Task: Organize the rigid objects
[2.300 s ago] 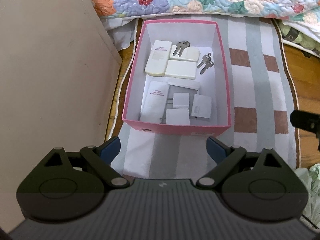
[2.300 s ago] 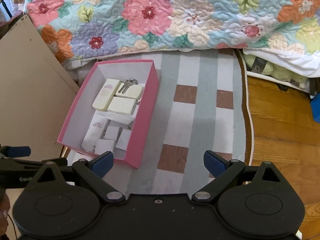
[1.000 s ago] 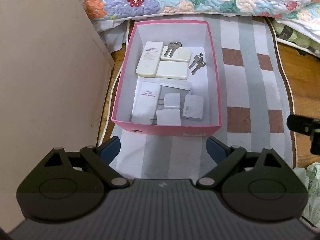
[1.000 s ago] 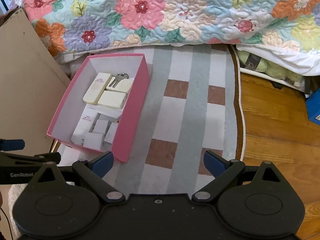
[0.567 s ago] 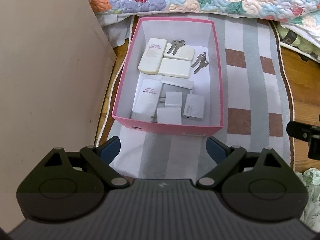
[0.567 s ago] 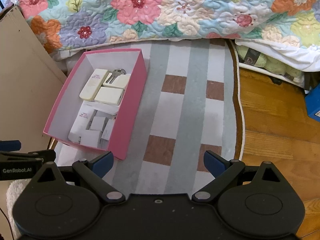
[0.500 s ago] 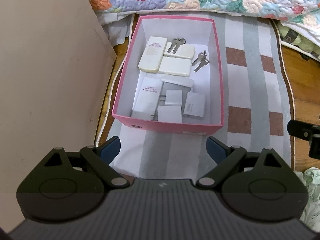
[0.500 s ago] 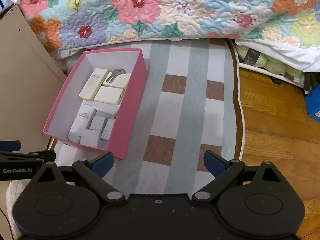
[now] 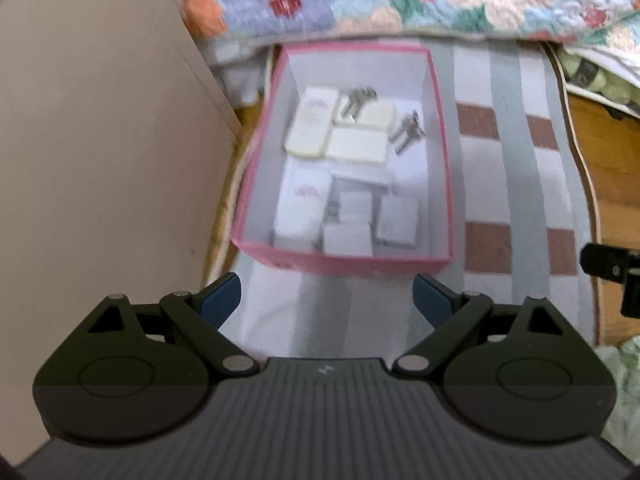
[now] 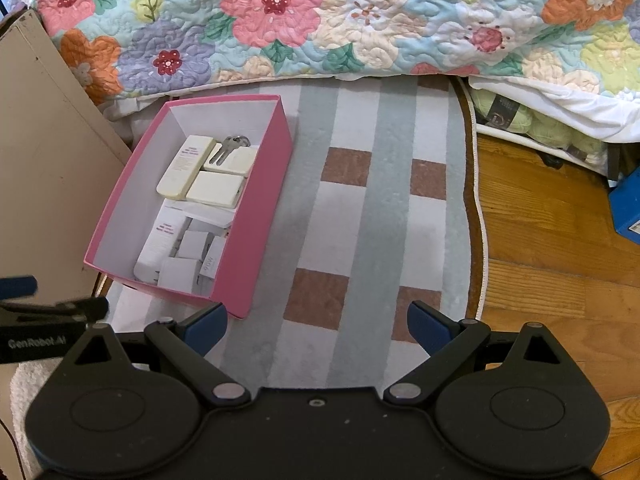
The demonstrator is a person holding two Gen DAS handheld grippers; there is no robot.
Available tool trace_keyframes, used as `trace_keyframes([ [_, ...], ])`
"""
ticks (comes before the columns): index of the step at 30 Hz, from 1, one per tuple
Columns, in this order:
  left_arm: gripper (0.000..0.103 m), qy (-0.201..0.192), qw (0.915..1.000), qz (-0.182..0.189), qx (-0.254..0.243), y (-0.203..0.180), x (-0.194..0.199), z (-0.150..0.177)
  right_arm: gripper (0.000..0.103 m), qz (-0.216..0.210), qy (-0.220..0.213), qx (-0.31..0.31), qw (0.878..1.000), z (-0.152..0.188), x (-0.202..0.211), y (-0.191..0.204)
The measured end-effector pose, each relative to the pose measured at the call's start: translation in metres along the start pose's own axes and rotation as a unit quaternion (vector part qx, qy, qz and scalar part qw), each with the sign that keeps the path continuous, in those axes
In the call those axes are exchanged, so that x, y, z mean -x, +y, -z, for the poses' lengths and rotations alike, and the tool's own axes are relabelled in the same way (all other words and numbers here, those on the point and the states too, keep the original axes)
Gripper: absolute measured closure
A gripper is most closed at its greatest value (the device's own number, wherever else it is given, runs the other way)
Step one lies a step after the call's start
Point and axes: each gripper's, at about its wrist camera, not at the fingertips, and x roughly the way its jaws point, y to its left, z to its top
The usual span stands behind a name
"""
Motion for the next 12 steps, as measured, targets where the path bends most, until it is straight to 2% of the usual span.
trace_keyframes([
  [12, 0.010, 0.008, 0.9999, 0.008, 0.001, 0.0013, -0.0013, 0.0012, 0.004, 0.003, 0.005, 0.004, 1.000, 0.0007, -0.0031, 0.0019],
])
